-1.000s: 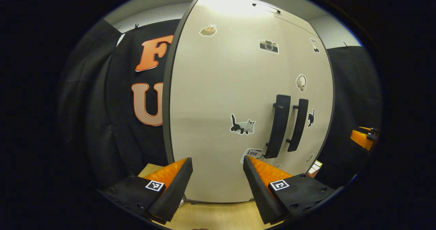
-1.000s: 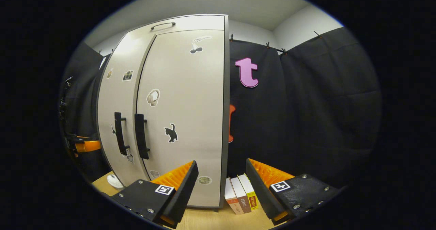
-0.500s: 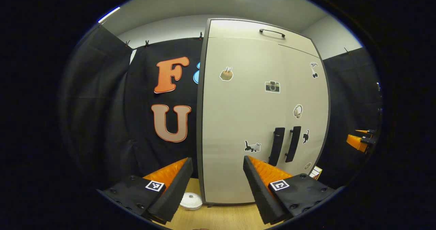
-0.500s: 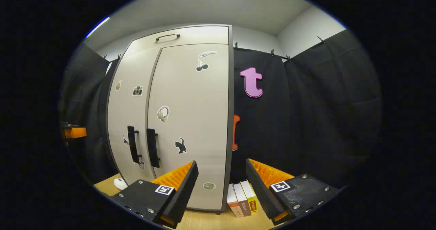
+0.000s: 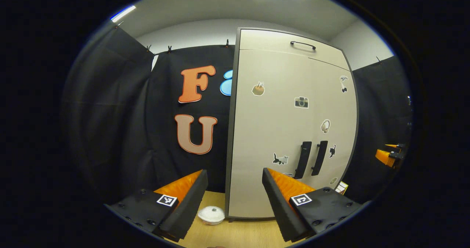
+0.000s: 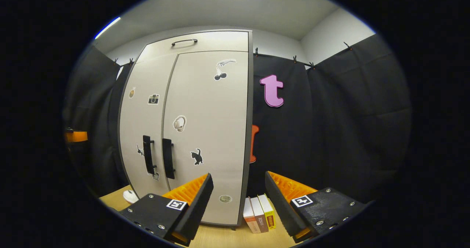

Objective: Grab one shoe with the right hand and put it into the shoe cabinet, grab the other shoe with the left hand and put it into the shoe cabinet; then close the right door with the right hand and the left door with the left hand.

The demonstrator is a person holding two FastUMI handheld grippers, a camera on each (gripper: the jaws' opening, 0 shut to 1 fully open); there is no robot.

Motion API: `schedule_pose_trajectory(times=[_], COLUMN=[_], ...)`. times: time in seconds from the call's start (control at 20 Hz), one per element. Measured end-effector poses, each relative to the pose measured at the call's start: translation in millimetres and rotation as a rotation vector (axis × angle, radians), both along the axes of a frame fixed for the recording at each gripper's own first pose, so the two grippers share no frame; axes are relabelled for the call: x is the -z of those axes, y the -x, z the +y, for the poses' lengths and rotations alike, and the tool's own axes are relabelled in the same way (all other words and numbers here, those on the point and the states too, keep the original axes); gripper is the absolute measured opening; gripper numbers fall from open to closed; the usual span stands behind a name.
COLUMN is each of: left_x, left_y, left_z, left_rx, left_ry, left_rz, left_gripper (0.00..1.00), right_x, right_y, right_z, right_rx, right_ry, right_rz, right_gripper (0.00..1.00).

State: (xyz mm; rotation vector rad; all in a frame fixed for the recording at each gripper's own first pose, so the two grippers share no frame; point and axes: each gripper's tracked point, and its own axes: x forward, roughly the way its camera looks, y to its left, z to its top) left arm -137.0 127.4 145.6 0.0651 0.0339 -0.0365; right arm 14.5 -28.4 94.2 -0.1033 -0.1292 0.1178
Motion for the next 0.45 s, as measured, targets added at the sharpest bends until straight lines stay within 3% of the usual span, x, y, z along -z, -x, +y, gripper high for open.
schedule_pose_trajectory(times=[0.45], left_x=[-5], left_y=[10], left_z=[11], left_rx=[-0.007], left_ry=[-0.024], left_rz=[-0.020], left_gripper=[0.94], right_x=[-3], right_y=[16], right_z=[15], right_rx=[-0.020], right_ry=[-0.010], right_rz=[-0.012], right_gripper=[0.89])
